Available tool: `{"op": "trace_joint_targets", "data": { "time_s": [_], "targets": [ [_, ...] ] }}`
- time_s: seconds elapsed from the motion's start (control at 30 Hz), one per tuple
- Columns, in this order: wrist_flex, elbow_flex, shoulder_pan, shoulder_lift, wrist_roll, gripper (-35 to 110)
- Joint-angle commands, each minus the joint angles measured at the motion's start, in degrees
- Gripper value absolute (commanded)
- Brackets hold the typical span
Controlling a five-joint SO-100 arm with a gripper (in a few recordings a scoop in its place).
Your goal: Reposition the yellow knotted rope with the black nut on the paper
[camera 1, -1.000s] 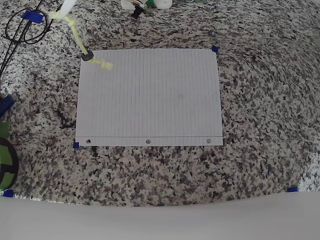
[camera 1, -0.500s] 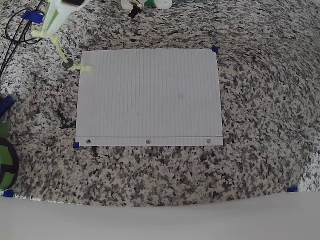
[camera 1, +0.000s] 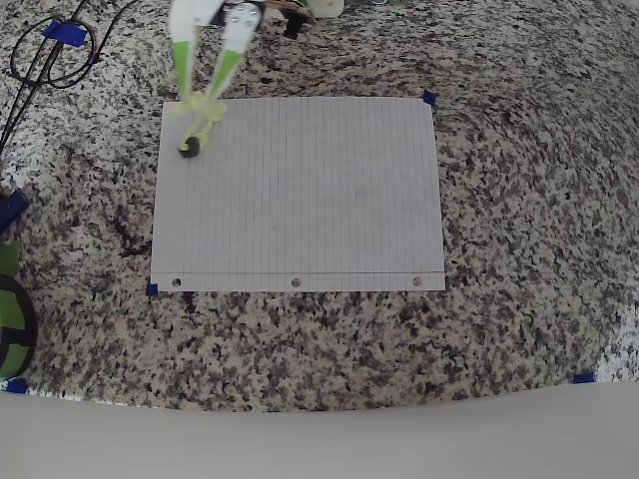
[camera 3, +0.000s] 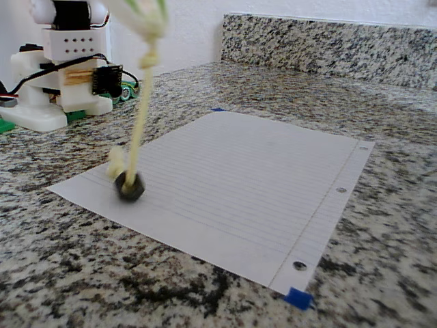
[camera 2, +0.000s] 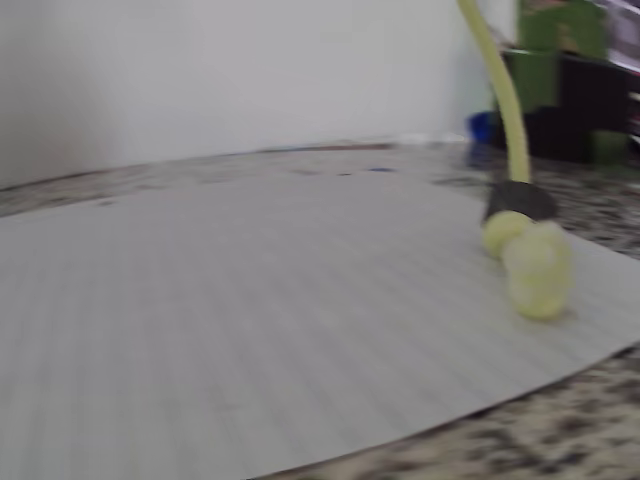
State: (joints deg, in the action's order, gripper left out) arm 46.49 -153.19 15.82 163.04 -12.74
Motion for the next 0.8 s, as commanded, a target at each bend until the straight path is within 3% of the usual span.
{"op": "trace_joint_targets", "data": {
  "time_s": [0.0,0.33,0.77],
  "targets": [
    [1.85,-0.44,-7.03,3.43,-0.79,0],
    [-4.31,-10.9,-24.96,7.56,-2.37,0],
    [-0.97,-15.29,-37.09,10.02,-2.37,0]
  ]
}}
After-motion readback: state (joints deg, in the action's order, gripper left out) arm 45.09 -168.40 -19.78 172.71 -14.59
